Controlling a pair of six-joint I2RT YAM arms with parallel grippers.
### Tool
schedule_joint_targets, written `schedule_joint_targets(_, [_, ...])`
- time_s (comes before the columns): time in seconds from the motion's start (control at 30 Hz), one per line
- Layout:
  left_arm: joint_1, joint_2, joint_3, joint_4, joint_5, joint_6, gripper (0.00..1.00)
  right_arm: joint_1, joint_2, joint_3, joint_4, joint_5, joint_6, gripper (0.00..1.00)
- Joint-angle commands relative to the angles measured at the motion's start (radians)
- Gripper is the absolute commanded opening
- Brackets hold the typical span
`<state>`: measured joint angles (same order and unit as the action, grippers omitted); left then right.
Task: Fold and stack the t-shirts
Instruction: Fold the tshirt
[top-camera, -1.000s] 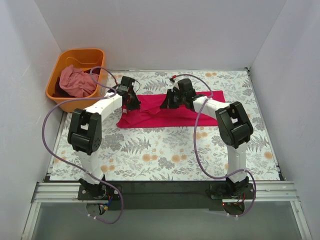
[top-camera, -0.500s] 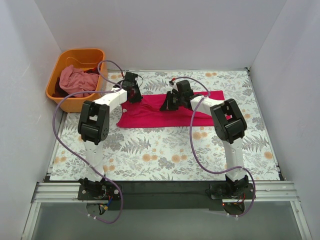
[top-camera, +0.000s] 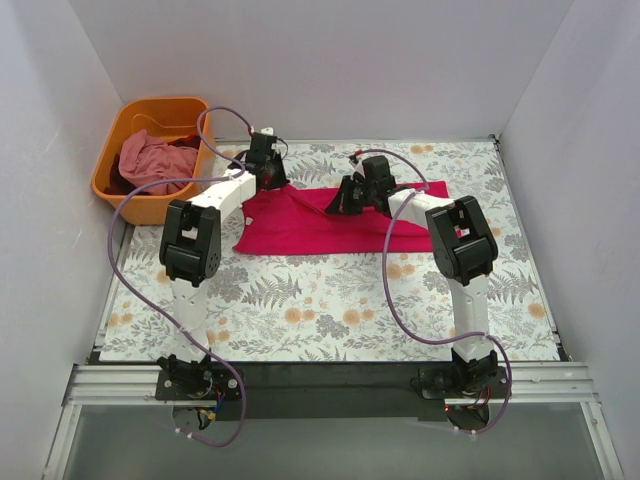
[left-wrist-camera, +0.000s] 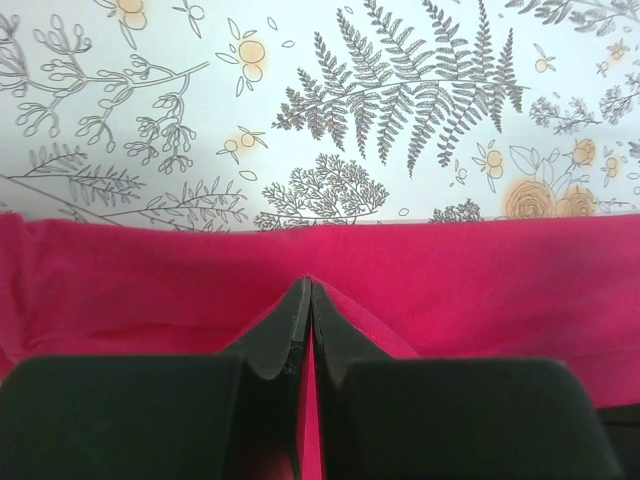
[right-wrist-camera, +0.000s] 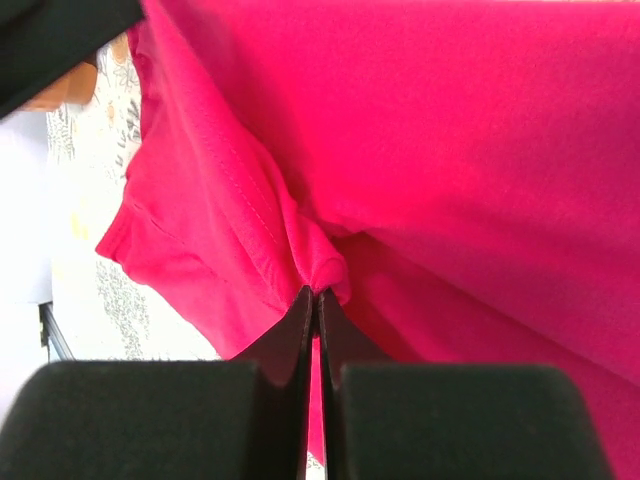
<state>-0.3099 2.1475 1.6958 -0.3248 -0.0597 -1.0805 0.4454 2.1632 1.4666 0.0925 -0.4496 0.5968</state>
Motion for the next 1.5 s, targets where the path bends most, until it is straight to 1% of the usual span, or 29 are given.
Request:
schedule_joint_targets(0.0, [0.002,0.025,0.039,0.020,0.015,0.042,0.00,-0.007,0.017,0.040,0.036,-0.018,0.017,0.04])
schedule_joint_targets(0.1, [0.002,0.034,0.030,0.017,0.014,0.030,0.00,-0.011,0.027,0.044,0.036,-0.032,0.029,0.07])
schedule_joint_targets(0.4, [0.011,-0.008,-0.002,0.013,-0.055,-0.021,0.00,-0.019,0.043,0.066,0.038,-0.052,0.026,0.08])
schedule_joint_targets(0.57, [0.011,-0.052,-0.015,0.003,-0.037,-0.035,0.00,-0.020,0.043,0.063,0.038,-0.078,0.032,0.10])
schedule_joint_targets(0.77, [0.012,-0.064,-0.021,-0.074,-0.020,-0.055,0.00,-0.019,0.017,0.037,0.036,-0.089,0.034,0.11])
schedule_joint_targets(0.87, [0.015,-0.058,-0.010,-0.111,-0.003,-0.070,0.00,-0.019,0.010,0.034,0.036,-0.103,0.032,0.14])
schedule_joint_targets(0.93, [0.017,-0.060,-0.010,-0.115,0.000,-0.075,0.01,-0.020,0.007,0.032,0.036,-0.109,0.029,0.22])
schedule_joint_targets(0.97, [0.018,-0.060,-0.008,-0.114,-0.003,-0.082,0.05,-0.019,0.006,0.032,0.036,-0.109,0.026,0.28])
schedule_joint_targets(1.03, [0.020,-0.058,-0.010,-0.115,-0.006,-0.088,0.18,-0.020,-0.009,0.020,0.035,-0.098,0.009,0.32])
schedule_joint_targets(1.07, [0.022,-0.060,-0.010,-0.115,-0.005,-0.096,0.27,-0.022,-0.019,0.012,0.035,-0.089,0.002,0.35])
schedule_joint_targets(1.17, [0.026,-0.090,-0.013,-0.111,-0.006,-0.105,0.38,-0.042,-0.083,-0.041,0.023,-0.035,-0.043,0.44])
schedule_joint_targets(1.2, [0.026,-0.104,-0.016,-0.112,-0.009,-0.107,0.47,-0.053,-0.126,-0.078,0.015,-0.018,-0.058,0.45])
schedule_joint_targets(1.23, [0.026,-0.118,-0.018,-0.112,-0.011,-0.110,0.53,-0.072,-0.152,-0.100,-0.002,0.012,-0.087,0.46])
schedule_joint_targets(1.3, [0.026,-0.178,-0.042,-0.111,-0.017,-0.116,0.62,-0.099,-0.236,-0.152,-0.019,0.044,-0.123,0.47])
schedule_joint_targets(1.37, [0.025,-0.262,-0.079,-0.111,-0.032,-0.130,0.63,-0.138,-0.322,-0.241,-0.040,0.097,-0.175,0.48])
schedule_joint_targets(1.43, [0.025,-0.323,-0.158,-0.109,-0.051,-0.159,0.63,-0.178,-0.374,-0.317,-0.056,0.120,-0.207,0.48])
schedule_joint_targets(1.47, [0.025,-0.348,-0.188,-0.106,-0.054,-0.170,0.63,-0.188,-0.396,-0.336,-0.075,0.129,-0.222,0.46])
